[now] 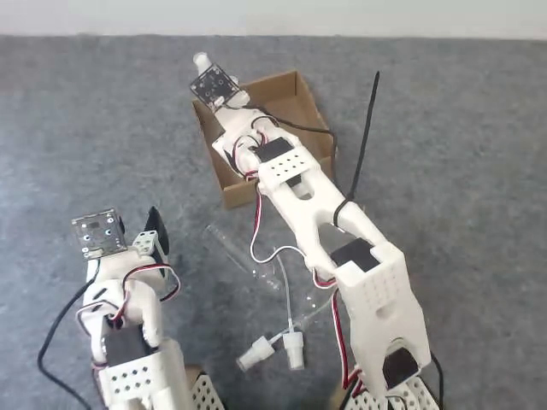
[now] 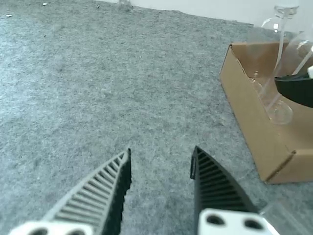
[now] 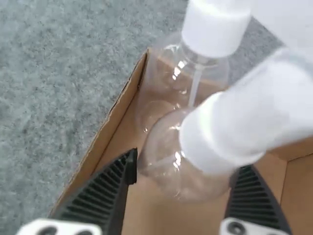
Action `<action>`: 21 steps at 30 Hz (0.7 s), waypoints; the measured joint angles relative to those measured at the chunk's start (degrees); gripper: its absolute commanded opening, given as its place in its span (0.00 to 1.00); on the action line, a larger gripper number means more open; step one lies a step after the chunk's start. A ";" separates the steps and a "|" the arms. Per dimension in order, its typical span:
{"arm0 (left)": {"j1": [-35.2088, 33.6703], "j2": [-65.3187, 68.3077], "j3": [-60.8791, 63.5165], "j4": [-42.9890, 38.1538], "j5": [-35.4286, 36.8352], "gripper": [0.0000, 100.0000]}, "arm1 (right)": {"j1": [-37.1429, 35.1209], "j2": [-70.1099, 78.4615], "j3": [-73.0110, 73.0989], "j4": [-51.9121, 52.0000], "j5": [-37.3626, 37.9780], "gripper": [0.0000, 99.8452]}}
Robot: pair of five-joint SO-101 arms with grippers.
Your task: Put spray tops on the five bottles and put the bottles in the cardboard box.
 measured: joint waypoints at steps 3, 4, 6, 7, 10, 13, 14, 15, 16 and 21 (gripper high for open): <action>0.00 0.00 0.00 0.00 0.00 0.19 | 0.00 0.00 0.00 0.70 0.00 0.25; 0.00 0.00 0.00 0.00 0.00 0.19 | 0.00 0.00 0.00 1.49 0.00 0.25; 0.00 0.00 0.00 0.00 0.00 0.19 | 0.00 0.00 0.00 2.99 0.00 0.25; 0.00 0.00 0.00 0.00 0.00 0.19 | 0.00 0.00 0.00 3.69 0.00 0.25; 0.00 0.00 0.00 0.00 0.00 0.19 | 0.00 0.00 0.00 4.66 -0.53 0.25; 0.00 0.00 0.00 0.00 0.00 0.19 | 0.00 0.00 0.00 4.84 -0.88 0.25; 0.00 0.00 0.00 0.00 0.00 0.19 | 0.00 0.00 0.00 5.36 -0.88 0.25; 0.00 0.00 0.00 0.00 0.00 0.19 | 0.00 -0.18 0.00 5.98 -0.88 0.25; 0.00 0.00 0.00 0.00 0.00 0.19 | 0.00 -0.44 0.00 6.68 -0.88 0.25; 0.00 0.00 0.00 0.00 0.00 0.19 | 0.00 -3.78 0.00 10.29 -1.14 0.25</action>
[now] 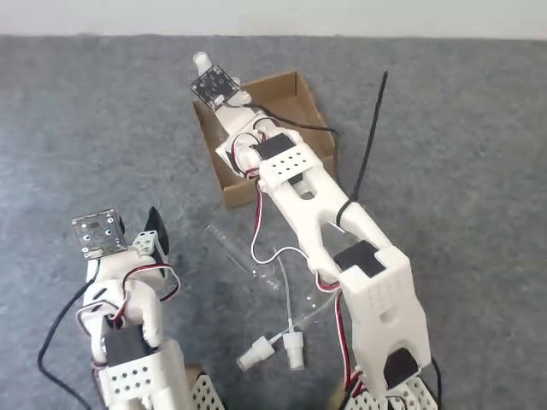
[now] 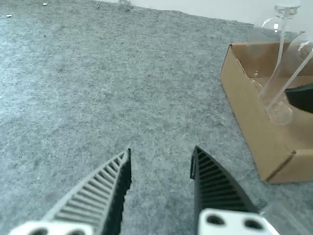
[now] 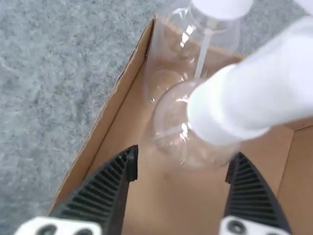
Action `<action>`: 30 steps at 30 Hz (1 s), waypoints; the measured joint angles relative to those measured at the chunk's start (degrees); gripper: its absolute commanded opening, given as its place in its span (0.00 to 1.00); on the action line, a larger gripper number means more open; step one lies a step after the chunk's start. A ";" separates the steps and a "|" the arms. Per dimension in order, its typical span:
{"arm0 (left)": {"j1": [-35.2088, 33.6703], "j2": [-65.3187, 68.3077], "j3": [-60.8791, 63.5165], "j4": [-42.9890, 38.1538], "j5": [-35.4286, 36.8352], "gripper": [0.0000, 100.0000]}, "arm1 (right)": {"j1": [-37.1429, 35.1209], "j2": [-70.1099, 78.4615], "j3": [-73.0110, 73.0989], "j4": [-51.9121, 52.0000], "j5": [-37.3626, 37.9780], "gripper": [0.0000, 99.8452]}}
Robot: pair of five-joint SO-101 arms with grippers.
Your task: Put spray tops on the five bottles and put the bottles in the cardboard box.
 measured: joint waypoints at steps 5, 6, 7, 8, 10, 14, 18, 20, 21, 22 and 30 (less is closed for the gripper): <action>0.00 0.00 0.00 0.00 0.00 0.19 | 0.00 -3.60 0.00 3.78 0.00 0.25; 0.00 0.00 0.00 0.00 0.00 0.19 | 0.00 -4.04 0.00 4.66 0.00 0.25; 0.00 0.00 0.00 0.00 0.00 0.19 | 0.00 -4.57 0.00 5.63 0.00 0.25; 0.00 0.00 0.00 0.00 0.00 0.19 | 0.00 -5.10 0.00 6.59 0.00 0.25; 0.00 0.00 0.00 0.00 0.00 0.19 | 0.00 -6.59 0.00 8.79 -0.09 0.25; 0.00 0.00 0.00 0.00 0.00 0.19 | 0.00 -10.90 0.00 14.24 -0.09 0.25; 0.00 0.00 0.00 0.00 0.00 0.19 | 0.00 -15.91 0.00 21.10 -0.09 0.25; 0.00 0.00 0.00 0.00 0.00 0.19 | 0.00 -18.37 0.00 24.62 -0.09 0.25; 0.00 0.00 0.00 0.00 0.00 0.19 | 0.00 -19.60 0.00 26.37 -0.09 0.25; 0.00 0.00 0.00 0.00 0.00 0.19 | 0.00 -20.84 0.00 27.87 -0.09 0.25; 0.00 0.00 0.00 0.00 0.00 0.19 | 0.09 -28.84 0.00 42.02 -0.09 0.25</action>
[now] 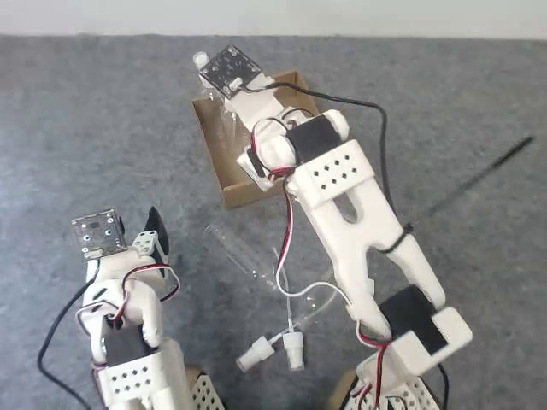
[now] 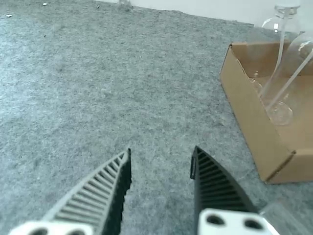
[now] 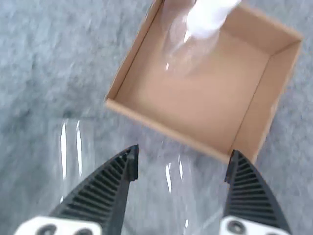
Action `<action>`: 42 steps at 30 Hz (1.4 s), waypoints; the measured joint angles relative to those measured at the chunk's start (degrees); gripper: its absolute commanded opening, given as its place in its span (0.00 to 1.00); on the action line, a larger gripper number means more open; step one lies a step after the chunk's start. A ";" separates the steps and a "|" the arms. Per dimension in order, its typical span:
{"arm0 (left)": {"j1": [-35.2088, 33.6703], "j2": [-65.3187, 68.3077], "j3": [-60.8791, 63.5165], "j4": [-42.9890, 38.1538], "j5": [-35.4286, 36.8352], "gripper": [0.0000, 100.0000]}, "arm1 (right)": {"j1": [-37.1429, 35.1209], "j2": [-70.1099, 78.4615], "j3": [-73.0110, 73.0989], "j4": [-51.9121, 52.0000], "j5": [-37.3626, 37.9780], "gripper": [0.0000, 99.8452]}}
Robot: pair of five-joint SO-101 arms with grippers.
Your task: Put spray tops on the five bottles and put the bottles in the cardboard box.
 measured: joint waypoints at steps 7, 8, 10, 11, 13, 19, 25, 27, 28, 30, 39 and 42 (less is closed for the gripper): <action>0.00 0.00 0.00 0.00 0.00 0.19 | 1.85 -1.49 0.00 11.60 0.09 0.25; 0.00 0.00 0.00 0.00 0.00 0.19 | 2.29 -1.49 0.00 13.01 0.09 0.25; 0.00 0.00 0.00 0.00 0.00 0.19 | 3.25 -1.49 0.00 15.12 0.09 0.25; 0.00 0.00 0.00 0.00 0.00 0.19 | 3.78 -1.49 0.00 16.09 0.09 0.25; 0.00 0.00 0.00 0.00 0.00 0.19 | 4.92 -1.49 0.00 17.41 0.09 0.25; 0.00 0.00 0.00 0.00 0.00 0.19 | 7.91 -1.58 0.00 18.55 0.09 0.25; 0.00 0.00 0.00 0.00 0.00 0.19 | 9.23 -3.60 6.59 18.64 0.09 0.25; 0.00 0.00 0.00 0.00 0.00 0.19 | 9.14 -4.75 9.67 18.64 0.00 0.25; 0.00 0.00 0.00 0.00 0.00 0.19 | 9.14 -5.27 10.81 18.64 0.00 0.25; 0.00 0.00 0.00 0.00 0.00 0.19 | 9.14 -5.98 12.31 18.55 0.00 0.25; 0.00 0.00 0.00 0.00 0.00 0.19 | 9.23 -6.51 27.16 0.53 0.00 0.25; 0.00 0.00 0.00 0.00 0.00 0.19 | 9.23 -6.51 33.58 -7.74 0.00 0.25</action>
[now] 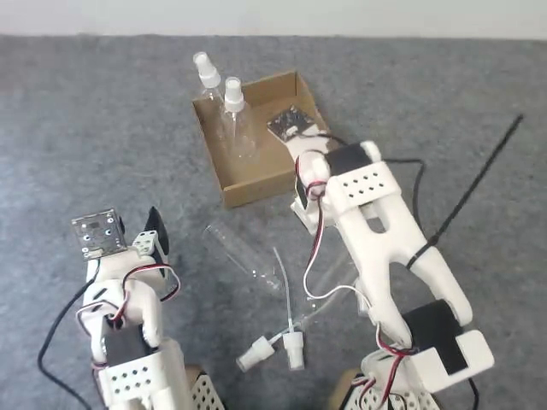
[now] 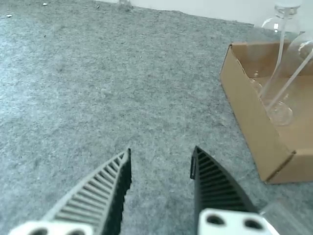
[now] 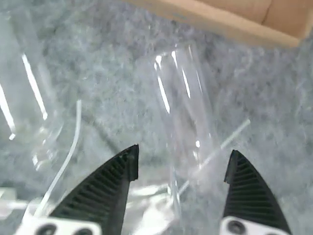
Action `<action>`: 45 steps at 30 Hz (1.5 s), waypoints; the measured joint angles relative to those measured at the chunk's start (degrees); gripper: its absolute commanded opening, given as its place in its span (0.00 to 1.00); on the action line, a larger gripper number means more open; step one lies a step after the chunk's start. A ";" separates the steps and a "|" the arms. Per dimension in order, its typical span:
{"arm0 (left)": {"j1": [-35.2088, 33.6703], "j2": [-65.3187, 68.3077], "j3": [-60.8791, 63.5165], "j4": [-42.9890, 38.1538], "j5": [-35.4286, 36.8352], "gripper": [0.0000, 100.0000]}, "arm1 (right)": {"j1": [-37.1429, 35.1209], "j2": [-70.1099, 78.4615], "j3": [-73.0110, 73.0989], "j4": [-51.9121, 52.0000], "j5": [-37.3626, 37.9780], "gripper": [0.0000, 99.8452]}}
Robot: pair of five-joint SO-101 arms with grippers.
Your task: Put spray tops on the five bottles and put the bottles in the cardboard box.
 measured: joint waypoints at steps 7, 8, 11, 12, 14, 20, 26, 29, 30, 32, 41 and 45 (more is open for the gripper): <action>0.00 0.00 0.00 0.00 0.00 0.19 | 0.00 0.00 10.46 -14.68 0.00 0.25; 0.00 0.00 0.00 0.00 0.00 0.19 | 0.00 0.00 11.25 -16.09 0.35 0.25; 0.00 0.00 0.00 0.00 0.00 0.19 | 0.00 0.00 13.71 -19.78 3.16 0.25; 0.00 0.00 0.00 0.00 0.00 0.19 | 0.00 0.00 13.98 -20.48 3.78 0.25; 0.00 0.00 0.00 0.00 0.00 0.19 | 0.00 0.00 14.15 -21.01 4.40 0.25; 0.00 0.00 0.00 0.00 0.00 0.19 | 0.35 3.43 14.07 -22.07 5.19 0.11; 0.00 0.00 0.00 0.00 0.00 0.19 | 0.53 3.43 13.98 -22.07 6.24 0.09; 0.00 0.00 0.00 0.00 0.00 0.19 | 0.62 3.43 13.63 -22.07 8.70 0.09; 0.00 0.00 0.00 0.00 0.00 0.19 | 0.97 3.43 13.63 -22.07 9.14 0.09; 0.00 0.00 0.00 0.00 0.00 0.19 | 1.85 3.52 13.01 -22.07 9.58 0.09; 0.00 0.00 0.00 0.00 0.00 0.19 | 5.45 -2.90 11.43 -16.18 9.76 0.09; 0.00 0.00 0.00 0.00 0.00 0.19 | 7.47 -6.51 11.43 -15.21 8.18 0.09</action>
